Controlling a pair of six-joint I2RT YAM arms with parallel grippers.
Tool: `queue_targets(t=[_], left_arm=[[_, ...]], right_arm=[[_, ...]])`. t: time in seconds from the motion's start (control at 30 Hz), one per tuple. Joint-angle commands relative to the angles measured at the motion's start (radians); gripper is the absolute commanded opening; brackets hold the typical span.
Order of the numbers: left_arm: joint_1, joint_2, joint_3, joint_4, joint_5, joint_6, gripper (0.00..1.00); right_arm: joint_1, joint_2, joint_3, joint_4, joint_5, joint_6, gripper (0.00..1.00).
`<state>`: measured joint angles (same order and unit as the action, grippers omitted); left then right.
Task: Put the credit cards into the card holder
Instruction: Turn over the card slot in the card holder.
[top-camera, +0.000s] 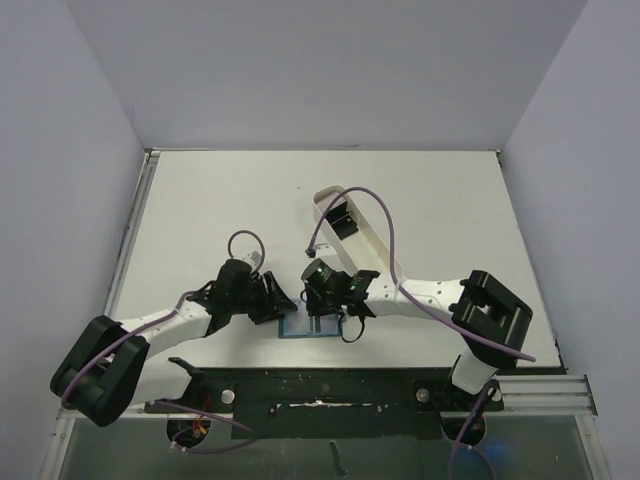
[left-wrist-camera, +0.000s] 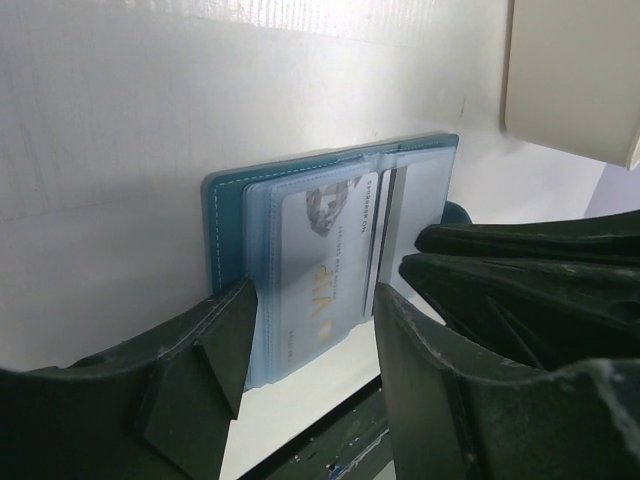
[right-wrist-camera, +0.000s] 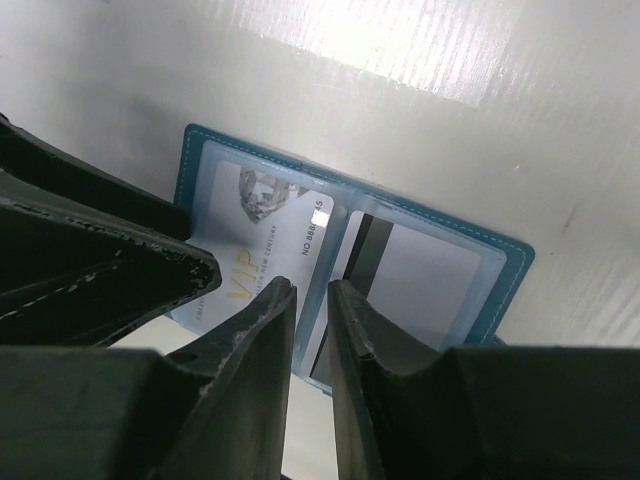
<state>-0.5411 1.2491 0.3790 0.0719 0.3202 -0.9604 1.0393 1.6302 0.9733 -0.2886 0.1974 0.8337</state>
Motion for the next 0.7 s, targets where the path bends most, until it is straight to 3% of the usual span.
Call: queue_targets(t=[0.0, 0.67], left_arm=[[0.007, -0.023, -0.011, 0.061, 0.017, -0.004, 0.5], [0.007, -0.028, -0.041, 0.163, 0.054, -0.054, 0.49]], right_arm=[[-0.012, 0.022, 0.034, 0.048, -0.038, -0.011, 0.21], [-0.027, 0.083, 0.01, 0.023, -0.047, -0.003, 0.12]])
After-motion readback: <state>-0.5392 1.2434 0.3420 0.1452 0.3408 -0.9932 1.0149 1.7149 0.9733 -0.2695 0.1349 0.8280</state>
